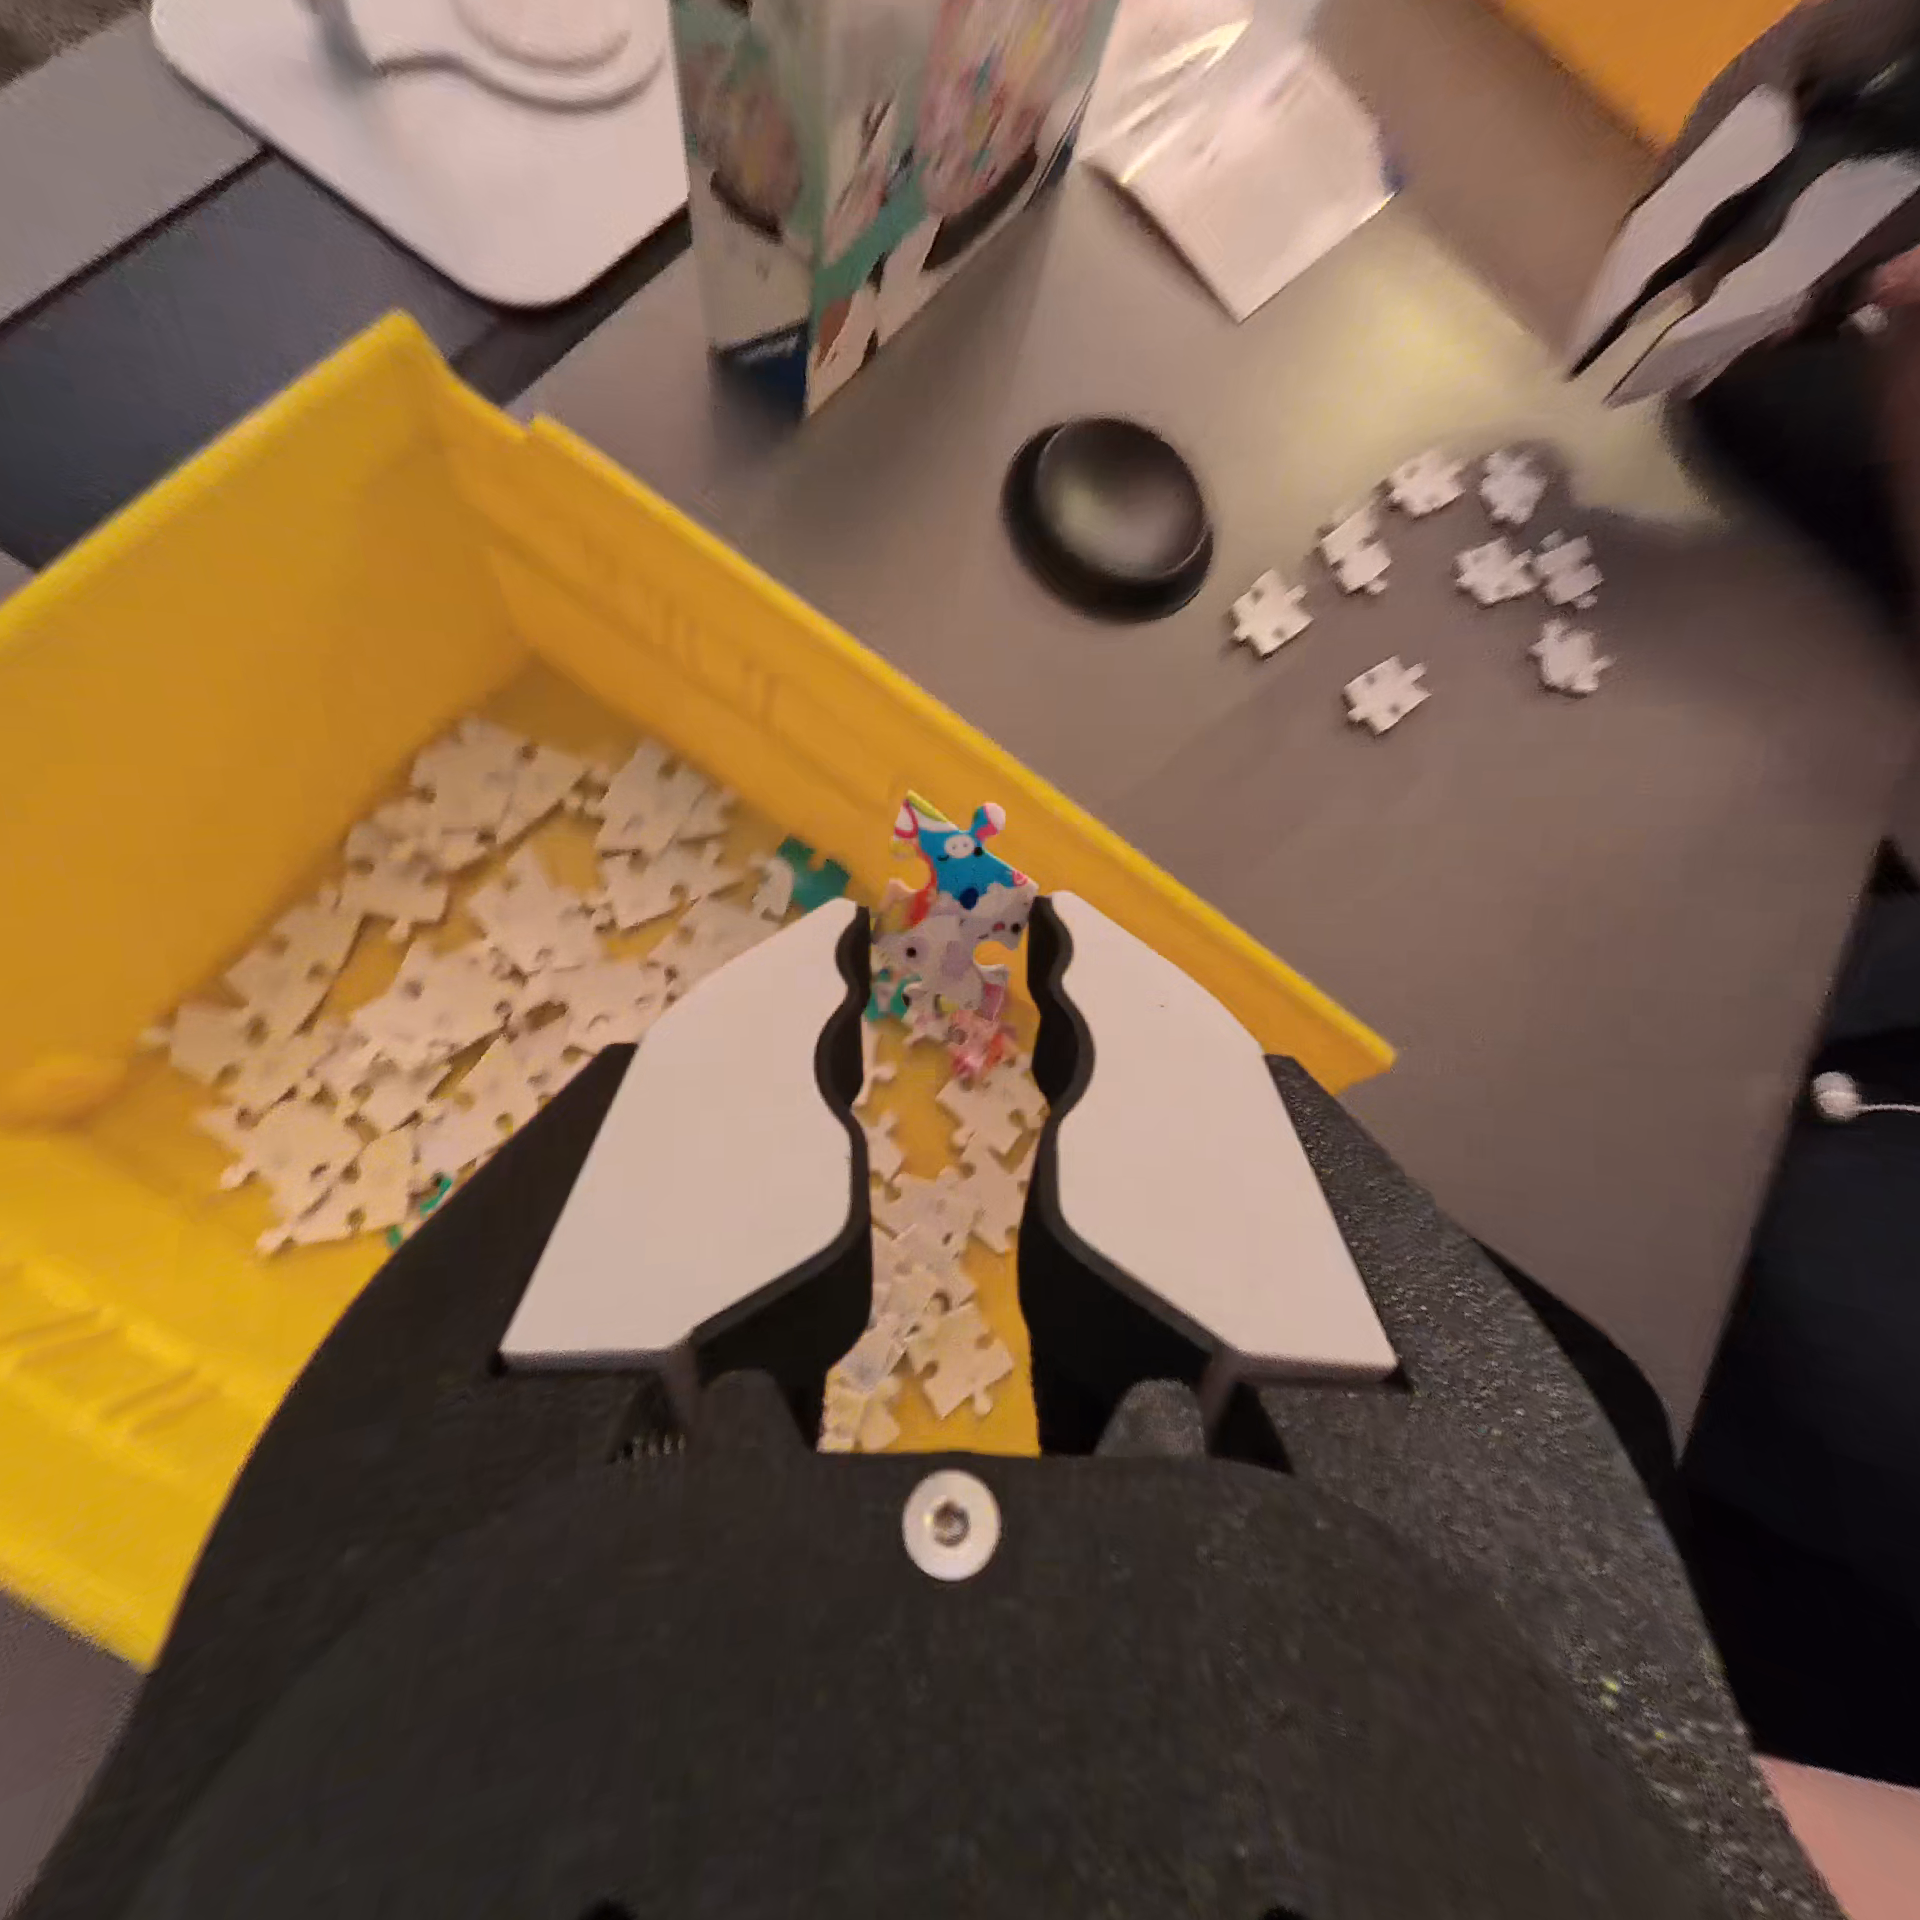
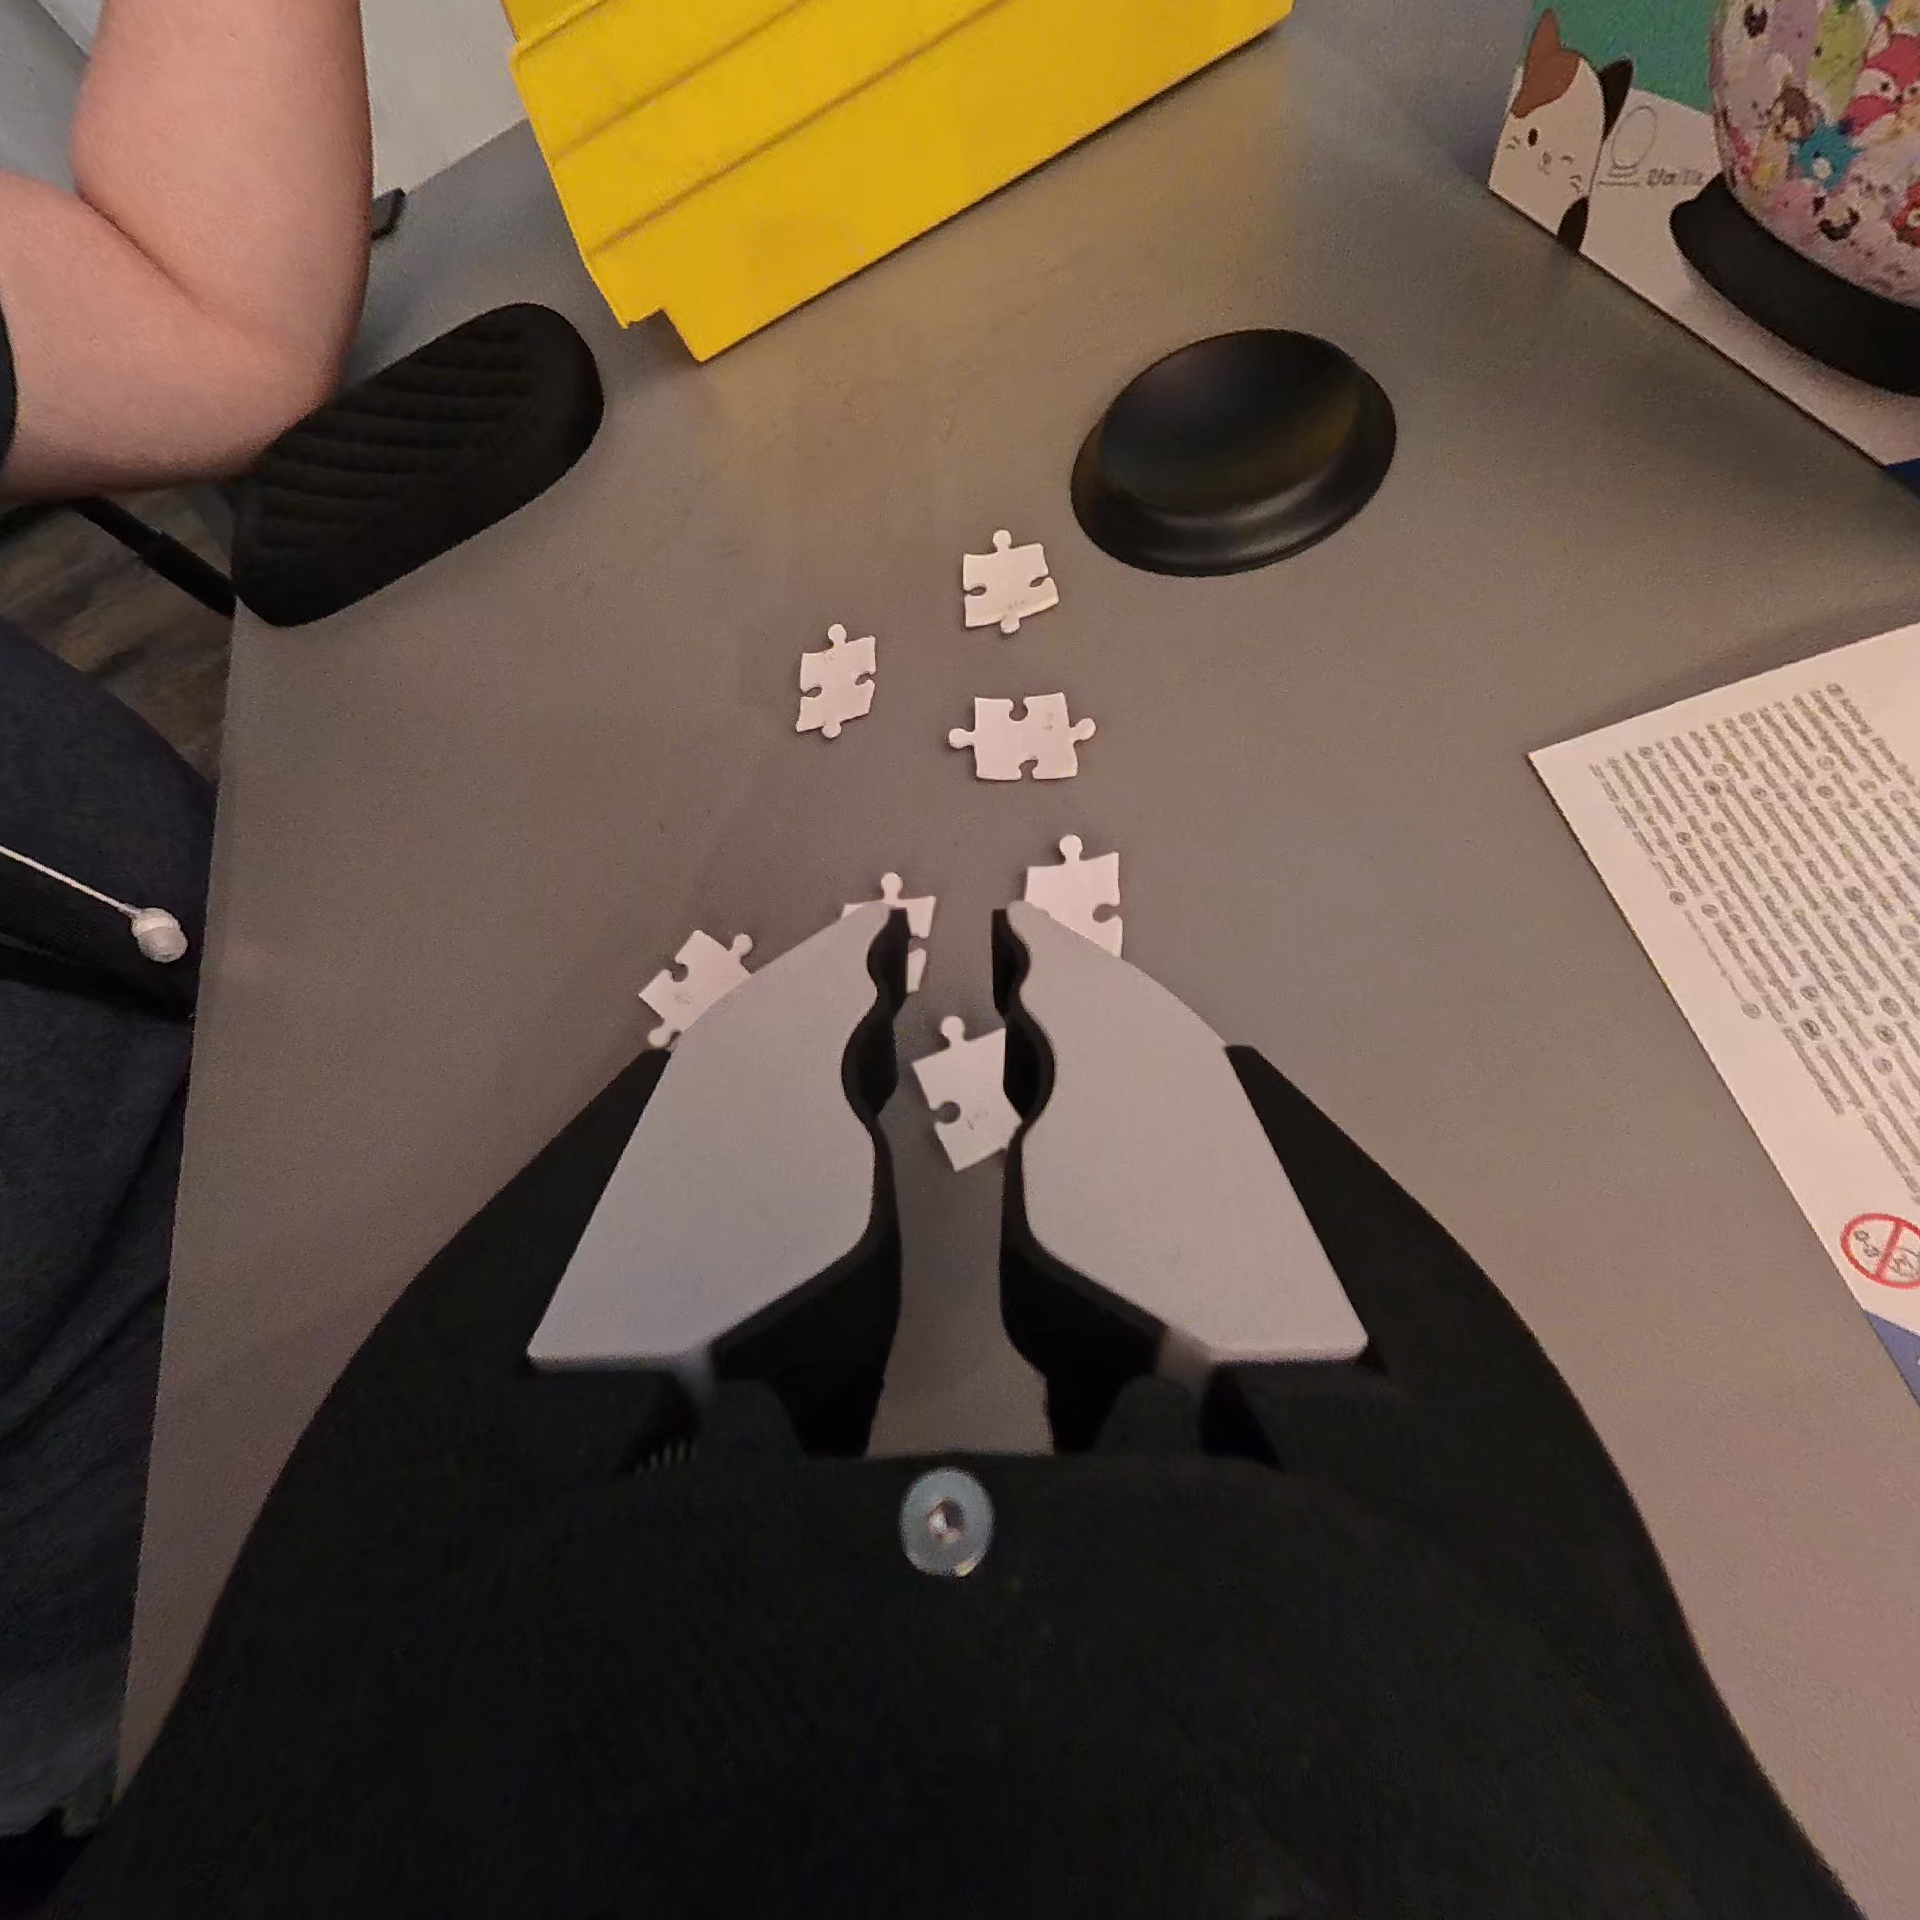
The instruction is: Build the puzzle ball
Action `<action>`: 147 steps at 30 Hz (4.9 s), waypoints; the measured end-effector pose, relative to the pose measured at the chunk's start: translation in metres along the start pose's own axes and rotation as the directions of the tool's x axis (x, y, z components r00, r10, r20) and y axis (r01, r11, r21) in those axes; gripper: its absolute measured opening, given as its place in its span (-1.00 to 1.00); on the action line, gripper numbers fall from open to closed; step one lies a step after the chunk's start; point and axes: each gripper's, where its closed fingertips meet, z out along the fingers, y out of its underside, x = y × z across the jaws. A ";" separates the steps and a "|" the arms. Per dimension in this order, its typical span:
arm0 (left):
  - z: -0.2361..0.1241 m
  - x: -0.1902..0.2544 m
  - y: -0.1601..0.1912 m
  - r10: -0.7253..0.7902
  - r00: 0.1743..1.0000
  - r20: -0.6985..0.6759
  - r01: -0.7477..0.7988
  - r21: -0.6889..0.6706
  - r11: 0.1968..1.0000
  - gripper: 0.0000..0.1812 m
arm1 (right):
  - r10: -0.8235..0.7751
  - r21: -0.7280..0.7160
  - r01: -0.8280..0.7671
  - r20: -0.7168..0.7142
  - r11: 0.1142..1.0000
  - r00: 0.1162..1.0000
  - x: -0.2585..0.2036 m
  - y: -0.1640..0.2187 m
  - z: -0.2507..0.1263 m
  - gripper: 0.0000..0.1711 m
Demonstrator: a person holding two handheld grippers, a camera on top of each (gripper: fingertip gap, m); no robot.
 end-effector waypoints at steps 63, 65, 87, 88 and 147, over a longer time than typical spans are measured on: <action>-0.020 0.102 -0.089 0.186 0.954 -0.235 -0.058 0.466 0.883 -0.96 | -0.232 0.364 0.132 0.246 0.922 0.941 -0.088 -0.277 0.125 -0.96; -0.020 0.097 -0.089 0.179 0.962 -0.204 -0.066 0.464 0.883 -0.98 | -0.249 0.369 0.147 0.244 0.918 0.937 -0.088 -0.278 0.127 -0.94; 0.033 -0.102 0.084 -0.584 0.744 0.324 0.644 -0.114 0.757 -0.98 | -0.235 0.082 0.232 0.022 0.969 0.972 -0.028 -0.138 0.087 -0.65; 0.034 -0.102 0.086 -0.592 0.740 0.319 0.651 -0.120 0.750 -0.98 | -0.240 0.081 0.237 0.024 0.968 0.971 -0.029 -0.138 0.087 -0.64; 0.010 -0.055 0.095 0.134 0.965 0.226 -0.001 -0.507 0.862 -0.67 | -0.281 0.057 0.277 0.078 0.959 0.956 -0.034 -0.129 0.082 -0.69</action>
